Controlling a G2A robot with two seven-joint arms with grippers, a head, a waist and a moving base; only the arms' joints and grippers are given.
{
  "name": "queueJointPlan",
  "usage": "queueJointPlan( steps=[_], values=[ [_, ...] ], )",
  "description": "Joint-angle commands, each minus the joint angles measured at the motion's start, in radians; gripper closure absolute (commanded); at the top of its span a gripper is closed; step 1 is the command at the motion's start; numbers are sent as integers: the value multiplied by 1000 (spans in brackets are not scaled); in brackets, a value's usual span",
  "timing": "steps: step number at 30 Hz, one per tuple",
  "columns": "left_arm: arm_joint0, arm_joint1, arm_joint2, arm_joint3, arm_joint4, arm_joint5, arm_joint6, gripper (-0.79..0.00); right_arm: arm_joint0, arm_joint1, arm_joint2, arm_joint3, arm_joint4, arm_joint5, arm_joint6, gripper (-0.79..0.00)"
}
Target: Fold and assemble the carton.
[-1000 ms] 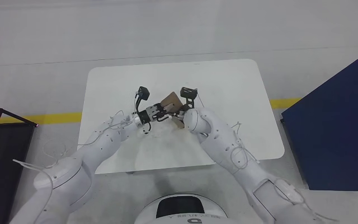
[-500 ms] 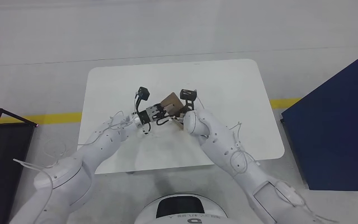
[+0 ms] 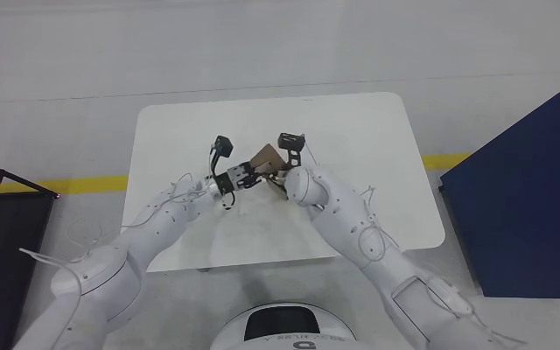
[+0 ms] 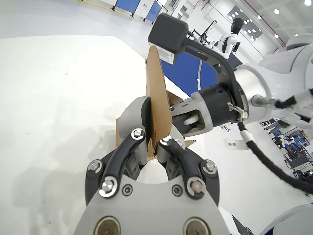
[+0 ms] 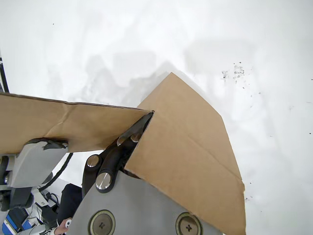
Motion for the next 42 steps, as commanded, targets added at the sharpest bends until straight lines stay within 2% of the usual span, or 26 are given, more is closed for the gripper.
queueJointPlan(
  steps=[1, 9, 14, 19, 25, 29, 33, 35, 37, 42],
  values=[
    [0, 0, 2, 2, -2, 0, -1, 0, 2, -1, -5, 18, -15, 13, 9, 0],
    [2, 9, 9, 6, -1, 0, 17, 0, 42, -14, -19, 90, 3, -25, 59, 0],
    [0, 10, 14, -6, -5, 0, 16, 0, 24, -13, 4, 31, 21, -42, 14, 0],
    [-11, 4, 9, -8, -10, 0, 32, 0, -87, 13, 63, -167, -5, -78, -54, 0],
    [-15, 2, 5, 3, 10, 0, 64, 0, -325, 66, 177, -540, -85, -181, -100, 0],
    [-24, 3, 6, -3, 50, 0, 104, 0, -478, 92, 259, -727, -111, -311, -232, 0],
    [-37, 10, 9, -5, 138, 0, 206, 0, -600, 108, 338, -826, -81, -460, -408, 0],
    [-49, 17, 7, -19, 217, 0, 302, 0, -641, 113, 383, -847, -44, -527, -490, 0],
    [-52, 27, -26, -65, 264, 19, 321, 0, -670, 117, 421, -850, 0, -583, -552, 0],
    [-11, 70, -123, -178, 390, 132, 434, 0, -707, 124, 470, -839, 29, -711, -662, 0]
  ],
)
